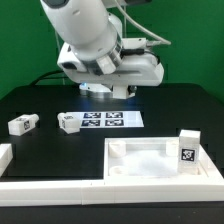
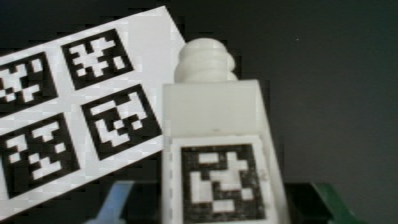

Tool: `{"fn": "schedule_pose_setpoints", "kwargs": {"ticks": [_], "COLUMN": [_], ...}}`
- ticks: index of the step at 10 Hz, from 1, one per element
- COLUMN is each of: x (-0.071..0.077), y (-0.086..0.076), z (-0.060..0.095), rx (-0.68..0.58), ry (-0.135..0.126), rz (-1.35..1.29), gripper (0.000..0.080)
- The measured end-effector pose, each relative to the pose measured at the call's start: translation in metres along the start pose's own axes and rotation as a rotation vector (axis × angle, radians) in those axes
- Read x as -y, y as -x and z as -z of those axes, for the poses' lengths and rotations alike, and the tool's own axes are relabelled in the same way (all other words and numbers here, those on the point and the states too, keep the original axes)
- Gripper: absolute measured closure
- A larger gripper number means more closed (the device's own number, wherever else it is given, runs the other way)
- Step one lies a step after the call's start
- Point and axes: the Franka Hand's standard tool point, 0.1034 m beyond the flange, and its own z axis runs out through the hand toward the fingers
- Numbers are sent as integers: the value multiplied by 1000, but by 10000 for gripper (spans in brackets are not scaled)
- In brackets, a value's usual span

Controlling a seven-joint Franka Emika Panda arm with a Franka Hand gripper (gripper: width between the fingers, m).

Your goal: Assemble square table

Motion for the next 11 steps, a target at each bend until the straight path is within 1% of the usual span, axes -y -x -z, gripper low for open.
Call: {"fn": "schedule_pose_setpoints", "kwargs": {"ticks": [2, 3, 4, 5, 6, 7, 8, 9, 10, 11], "x": [4, 10, 18, 25, 33, 38, 39, 41, 46, 49], "y": [-4, -15, -26, -34, -41, -37, -37, -39, -40, -41], "z": [2, 19, 52, 84, 107, 116, 112, 110, 112, 108], "rx": [-152, -222, -314, -410, -513, -589, -658, -711, -788, -862], "ry": [-3, 10, 28, 36, 62, 79, 60, 46, 26, 3], "rz": [18, 29, 54, 62, 77, 106, 117, 119, 126, 129], "gripper": [509, 509, 509, 509, 509, 509, 509, 509, 509, 509]}}
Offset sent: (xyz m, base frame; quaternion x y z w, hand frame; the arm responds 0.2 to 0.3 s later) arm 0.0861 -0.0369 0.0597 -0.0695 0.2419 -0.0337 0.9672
